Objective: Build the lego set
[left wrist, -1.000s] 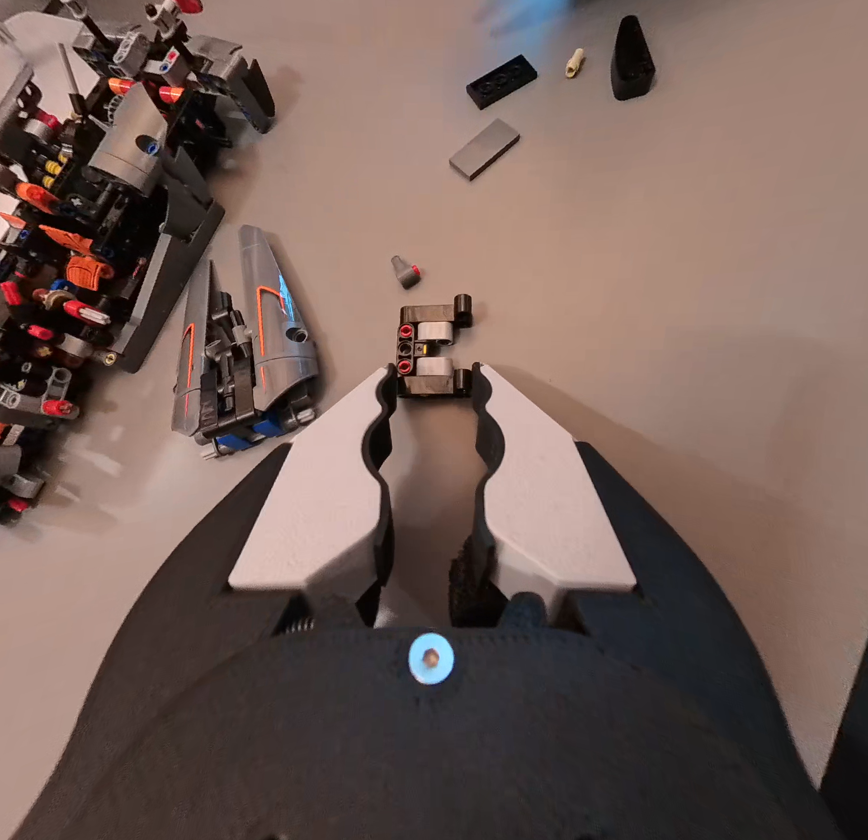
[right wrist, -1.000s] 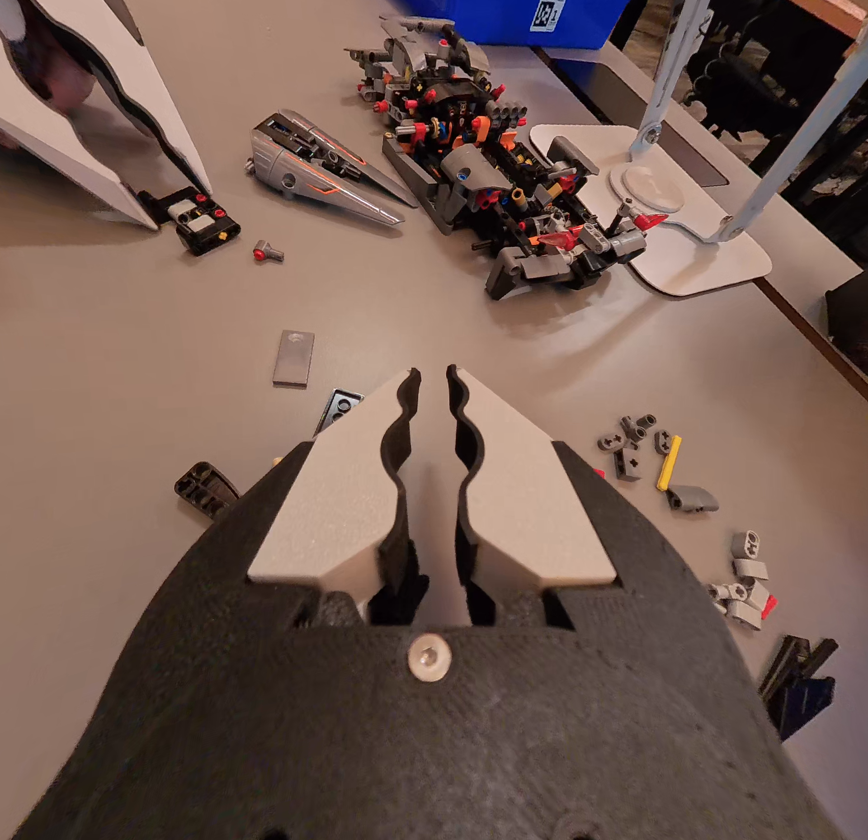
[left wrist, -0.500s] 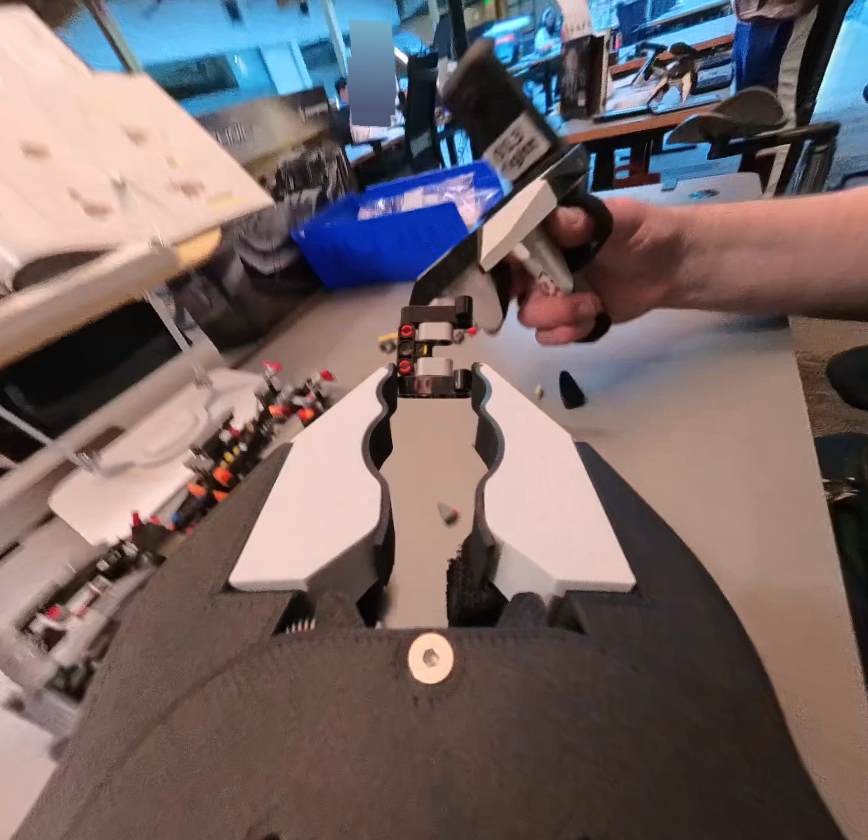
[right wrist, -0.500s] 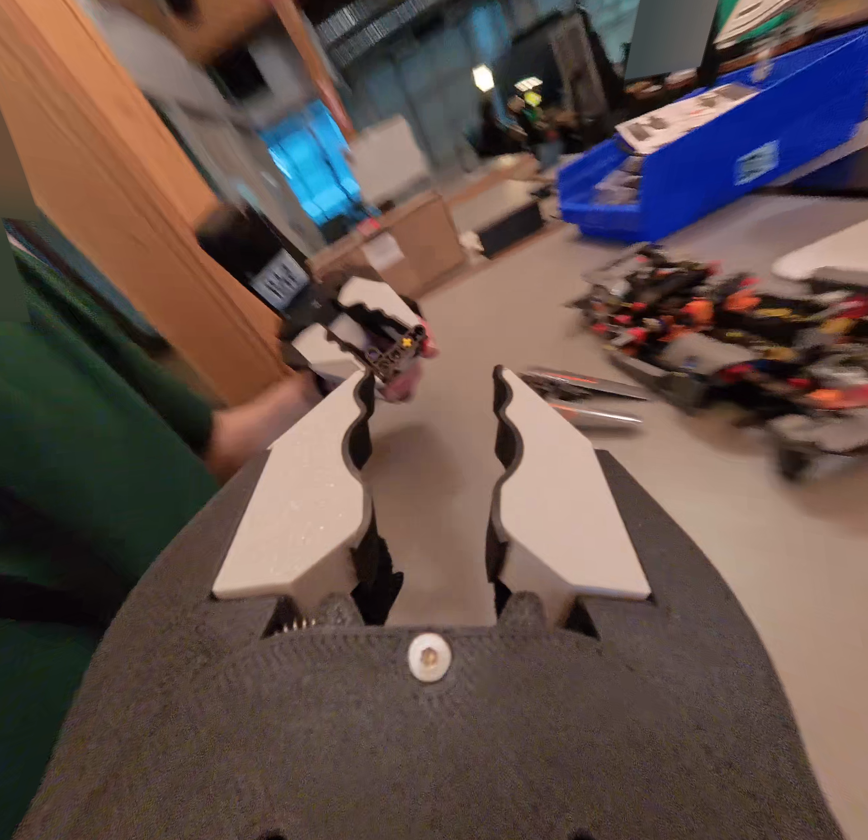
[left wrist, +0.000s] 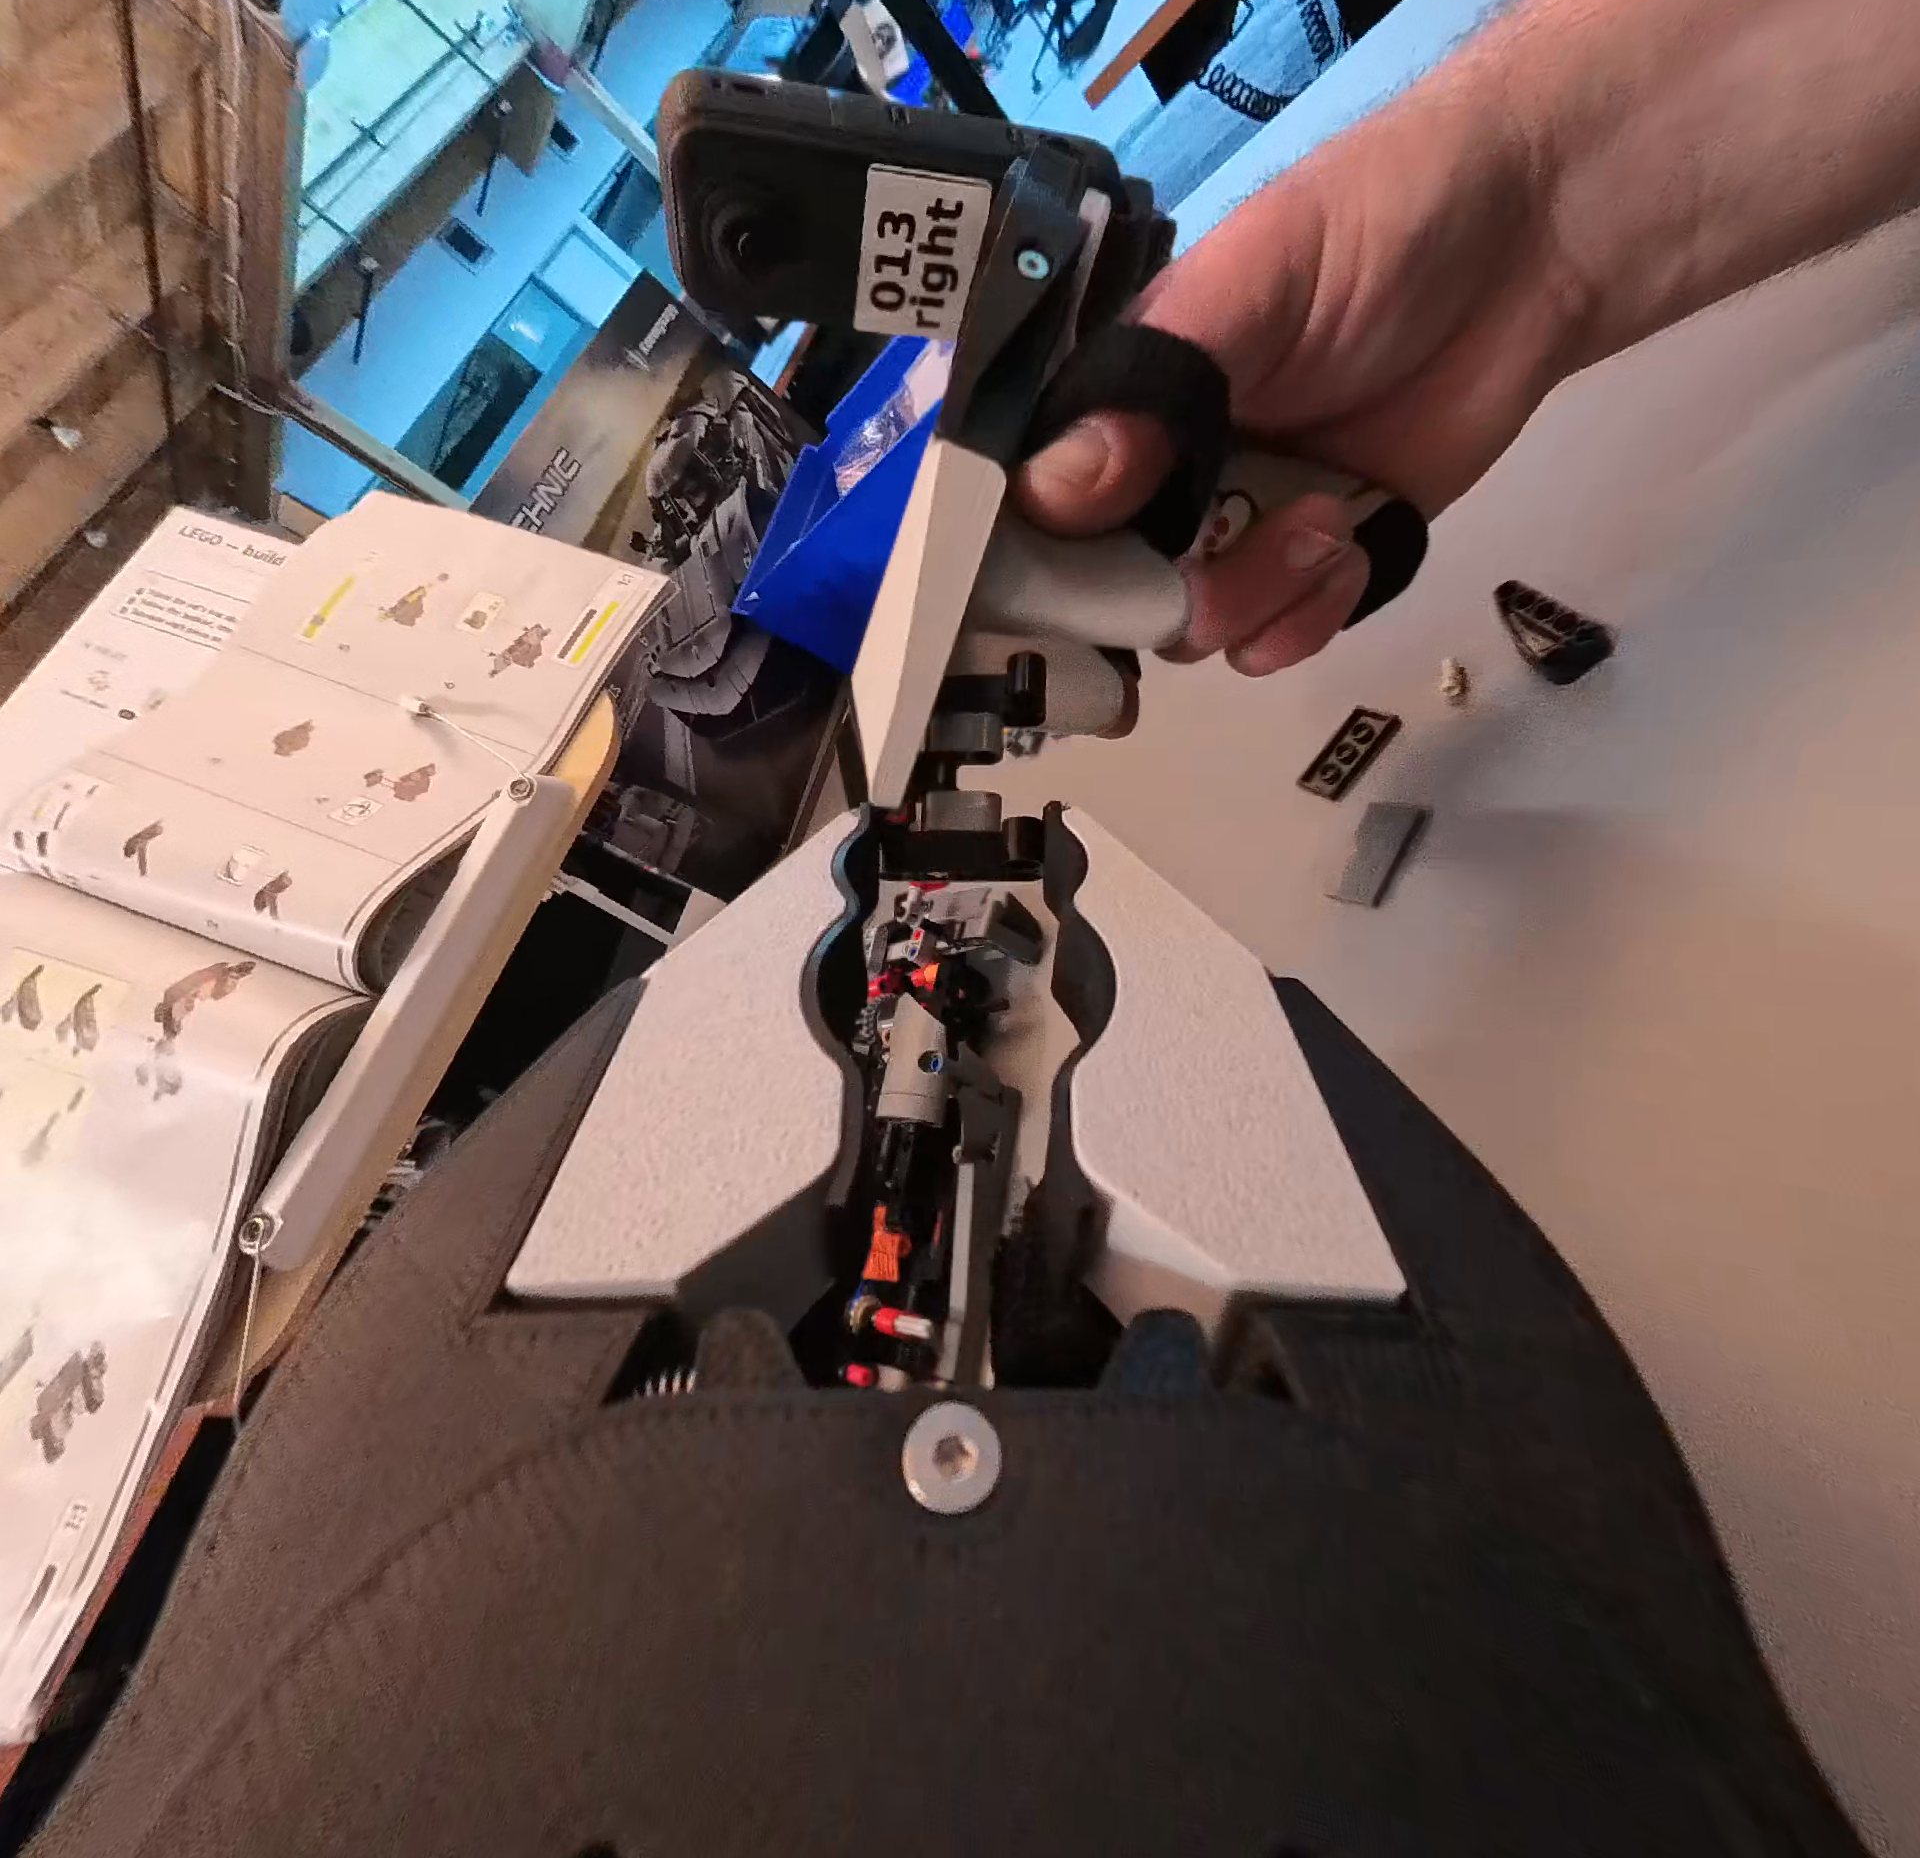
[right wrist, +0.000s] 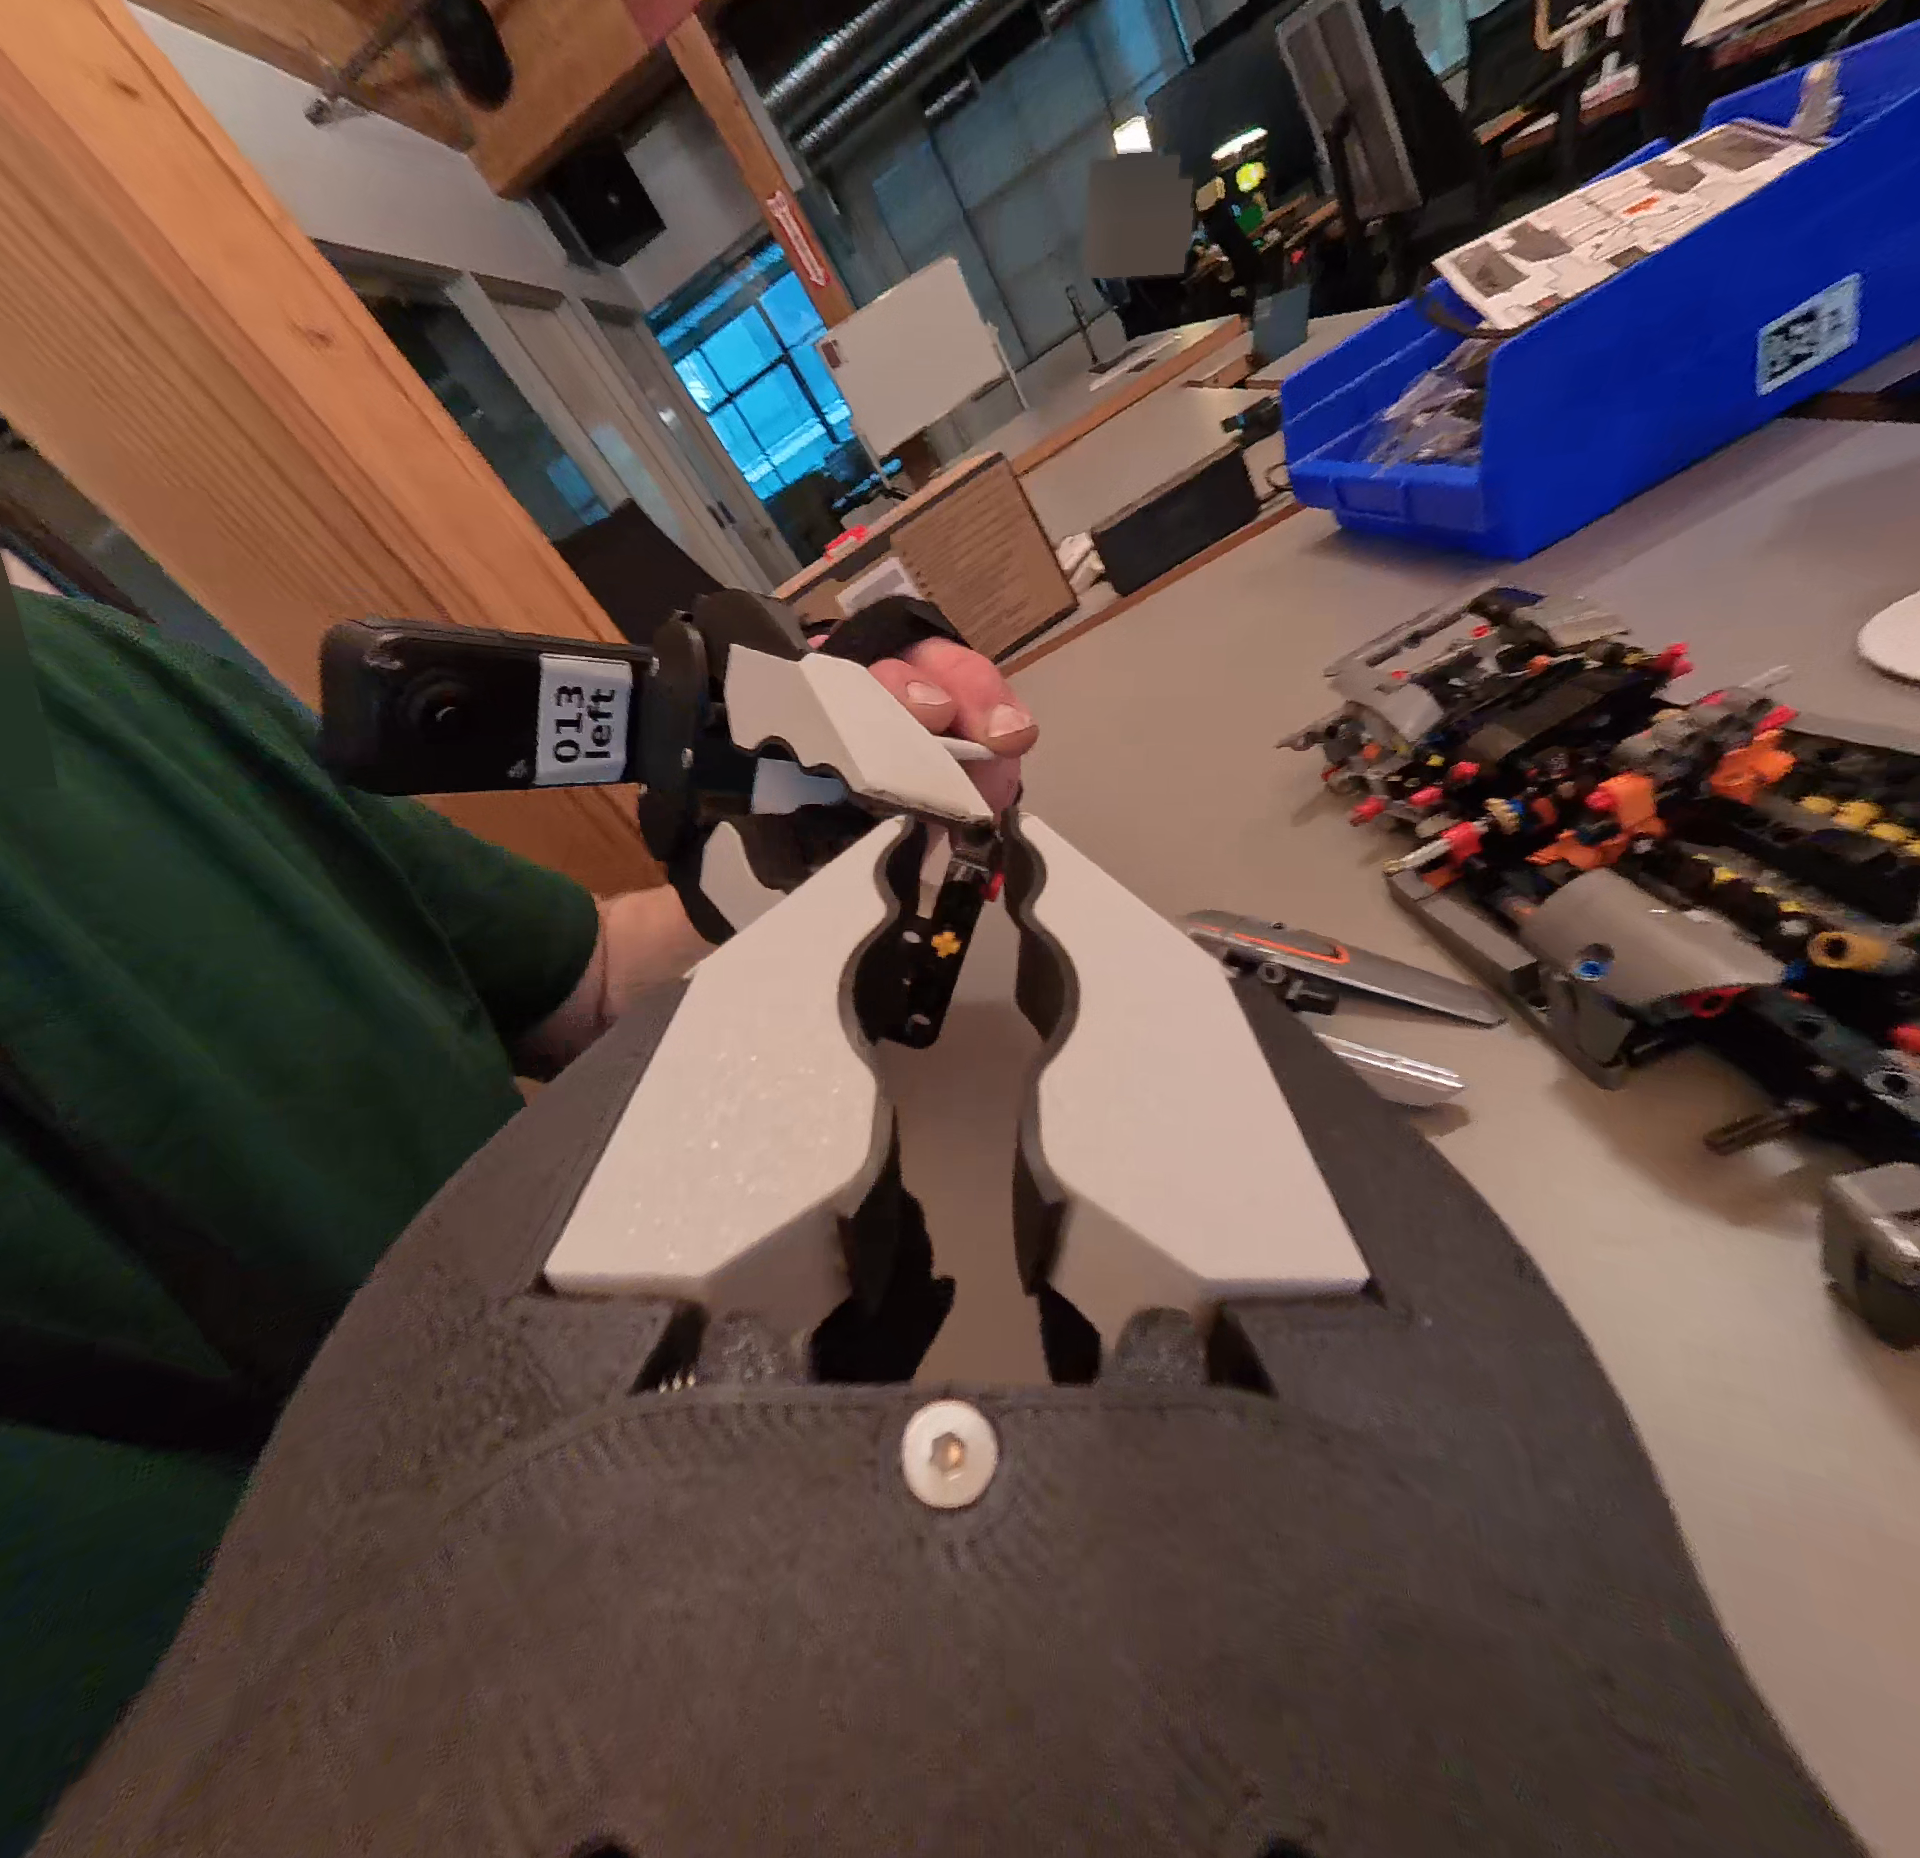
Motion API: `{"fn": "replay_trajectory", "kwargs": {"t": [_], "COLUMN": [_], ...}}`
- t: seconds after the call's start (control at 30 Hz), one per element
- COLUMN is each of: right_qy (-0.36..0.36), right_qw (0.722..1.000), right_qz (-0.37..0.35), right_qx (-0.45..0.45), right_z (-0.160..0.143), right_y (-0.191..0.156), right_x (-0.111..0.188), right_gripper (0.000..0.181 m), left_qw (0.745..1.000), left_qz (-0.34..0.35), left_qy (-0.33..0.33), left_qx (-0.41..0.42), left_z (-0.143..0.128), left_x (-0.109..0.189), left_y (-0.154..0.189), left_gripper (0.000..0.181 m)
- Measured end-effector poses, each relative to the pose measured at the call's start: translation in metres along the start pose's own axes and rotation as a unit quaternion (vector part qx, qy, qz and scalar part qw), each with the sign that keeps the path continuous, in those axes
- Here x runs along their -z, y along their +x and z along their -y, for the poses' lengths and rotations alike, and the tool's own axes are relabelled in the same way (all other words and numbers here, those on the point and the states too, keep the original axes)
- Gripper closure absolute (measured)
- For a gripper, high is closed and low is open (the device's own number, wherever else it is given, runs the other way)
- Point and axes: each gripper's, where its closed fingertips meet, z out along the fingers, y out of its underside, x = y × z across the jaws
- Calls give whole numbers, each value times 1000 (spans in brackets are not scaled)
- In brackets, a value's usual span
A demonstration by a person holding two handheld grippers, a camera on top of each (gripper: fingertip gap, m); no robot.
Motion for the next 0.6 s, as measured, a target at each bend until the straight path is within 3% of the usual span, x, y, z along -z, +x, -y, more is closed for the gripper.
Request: {"fn": "replay_trajectory", "kwargs": {"t": [0.17,0.27,0.33,0.6], "right_qy": [-7,-16,-32,0], "right_qw": [1000,1000,999,999], "right_qz": [-26,-19,-30,-27], "right_qx": [8,15,32,22], "right_z": [5,6,1,-2], "right_y": [20,24,30,39], "right_x": [0,-4,-8,-7], "right_gripper": [171,159,171,172], "left_qw": [999,998,998,997], "left_qz": [34,57,70,76], "left_qy": [-3,-5,-4,-11], "left_qx": [-1,2,2,9], "left_z": [-14,-20,-23,-30], "left_x": [-11,-11,-11,-17], "left_y": [-11,-15,-16,-15], "left_gripper": [152,152,152,151]}}
